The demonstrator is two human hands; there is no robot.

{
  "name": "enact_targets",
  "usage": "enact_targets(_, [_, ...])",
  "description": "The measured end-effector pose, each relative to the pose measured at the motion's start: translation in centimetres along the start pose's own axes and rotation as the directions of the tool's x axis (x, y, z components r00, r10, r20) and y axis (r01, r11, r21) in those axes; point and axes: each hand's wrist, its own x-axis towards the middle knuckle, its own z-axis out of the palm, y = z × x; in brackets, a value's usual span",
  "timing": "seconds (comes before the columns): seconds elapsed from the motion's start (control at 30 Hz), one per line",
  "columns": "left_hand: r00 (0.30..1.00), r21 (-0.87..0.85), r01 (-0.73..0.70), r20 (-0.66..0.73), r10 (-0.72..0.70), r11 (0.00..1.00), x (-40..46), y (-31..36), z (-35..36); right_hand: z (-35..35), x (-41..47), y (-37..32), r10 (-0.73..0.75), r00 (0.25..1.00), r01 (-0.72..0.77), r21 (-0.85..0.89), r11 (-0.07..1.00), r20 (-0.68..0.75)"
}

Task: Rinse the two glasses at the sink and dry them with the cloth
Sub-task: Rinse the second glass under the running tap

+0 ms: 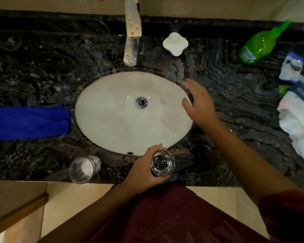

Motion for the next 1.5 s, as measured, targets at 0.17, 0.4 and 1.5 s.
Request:
enact_targets(0.17, [1.0, 0.064, -0.01, 0.027, 0.008, 0.998, -0.4, -1.7, 0.5, 1.3, -2.5, 0.4, 0.049, 0.998, -0.05, 0.004, 0.999, 0.044])
enact_targets(0.4, [0.995, 0.144, -0.077, 0.071, 0.068, 0.987, -0.5, -3.4, 0.8, 4.0, -0.9, -3.2, -0.121, 0.981, 0.124, -0.006, 0.992, 0.154])
enact_targets(1.5, [0.998, 0.158, -0.058, 0.008, 0.058, 0.986, -4.0, -5.1, 0.1, 19.0, -2.4, -21.1, -0.648, 0.172, 0.724, 0.351, 0.594, 0.742])
